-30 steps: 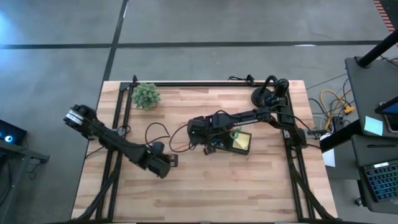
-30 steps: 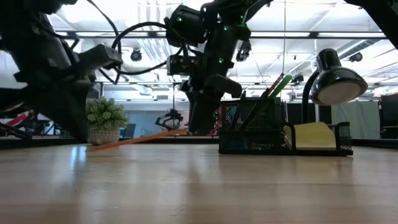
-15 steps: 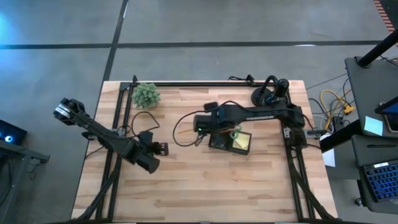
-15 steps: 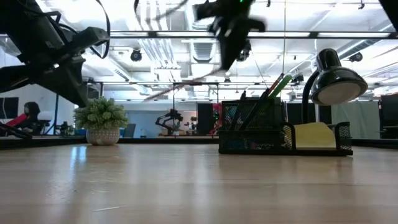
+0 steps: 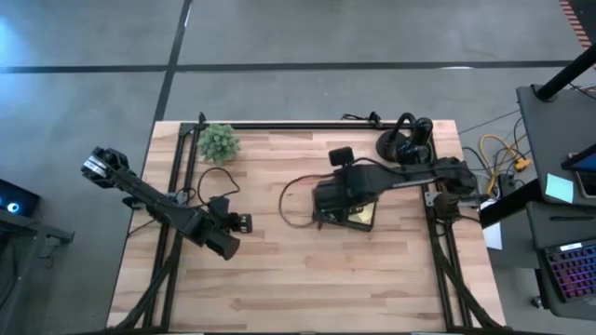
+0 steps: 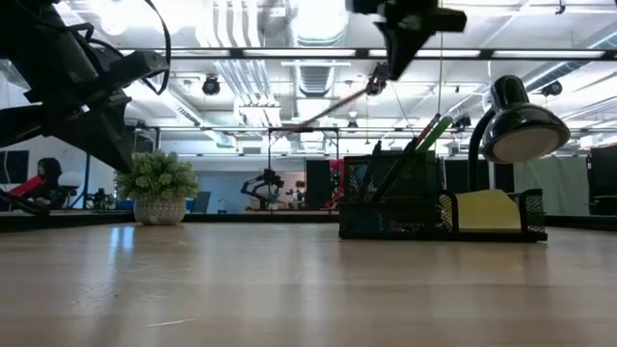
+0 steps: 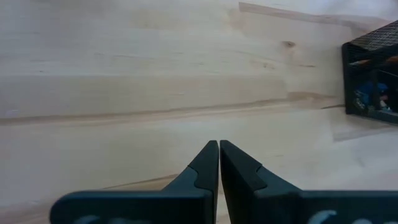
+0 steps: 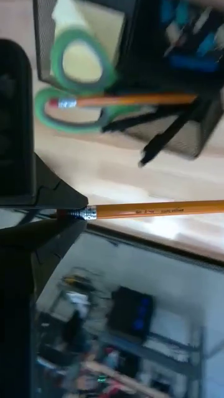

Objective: Pick and place office supplies into organizer
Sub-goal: Put the right orange pencil into the black mesh organizer

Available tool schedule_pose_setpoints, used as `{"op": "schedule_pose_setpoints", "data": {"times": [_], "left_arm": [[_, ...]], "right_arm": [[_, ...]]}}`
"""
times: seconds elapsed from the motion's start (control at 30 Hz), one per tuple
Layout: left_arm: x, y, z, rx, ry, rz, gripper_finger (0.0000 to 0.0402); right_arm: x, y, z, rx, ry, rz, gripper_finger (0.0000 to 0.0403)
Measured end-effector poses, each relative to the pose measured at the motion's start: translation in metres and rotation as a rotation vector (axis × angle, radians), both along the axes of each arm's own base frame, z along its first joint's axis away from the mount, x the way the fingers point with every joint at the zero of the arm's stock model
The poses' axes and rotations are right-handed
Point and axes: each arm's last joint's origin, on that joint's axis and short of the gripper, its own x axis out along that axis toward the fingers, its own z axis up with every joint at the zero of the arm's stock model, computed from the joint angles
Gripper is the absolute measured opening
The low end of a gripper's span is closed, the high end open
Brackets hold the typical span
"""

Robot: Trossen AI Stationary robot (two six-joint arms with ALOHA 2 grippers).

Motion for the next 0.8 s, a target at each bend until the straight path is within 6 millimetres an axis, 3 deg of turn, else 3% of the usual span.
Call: {"op": "schedule_pose_setpoints", "data": {"times": [0.2, 0.43, 0.57, 0.63, 0.8], "left_arm": [[0.0, 0.0, -0.001, -0.001, 0.003, 0.0, 0.0], [0.002, -0.001, -0.008, 0.013, 0.03, -0.001, 0.0], [0.004, -0.002, -0.01, 0.019, 0.042, 0.0, 0.0], [0.004, -0.002, -0.011, 0.021, 0.046, 0.001, 0.0], [0.005, -0.003, -0.013, 0.021, 0.048, 0.001, 0.0]], "right_arm": [[-0.032, 0.001, -0.02, 0.029, 0.023, -0.102, 0.0013], [-0.11, 0.0, -0.009, 0.029, -0.121, -0.187, 0.0013], [-0.14, -0.003, -0.015, 0.132, -0.091, -0.201, 0.0013], [-0.145, -0.004, -0.023, 0.141, -0.053, -0.199, 0.0013], [-0.134, -0.002, -0.043, 0.087, 0.112, -0.086, 0.0013]]}}
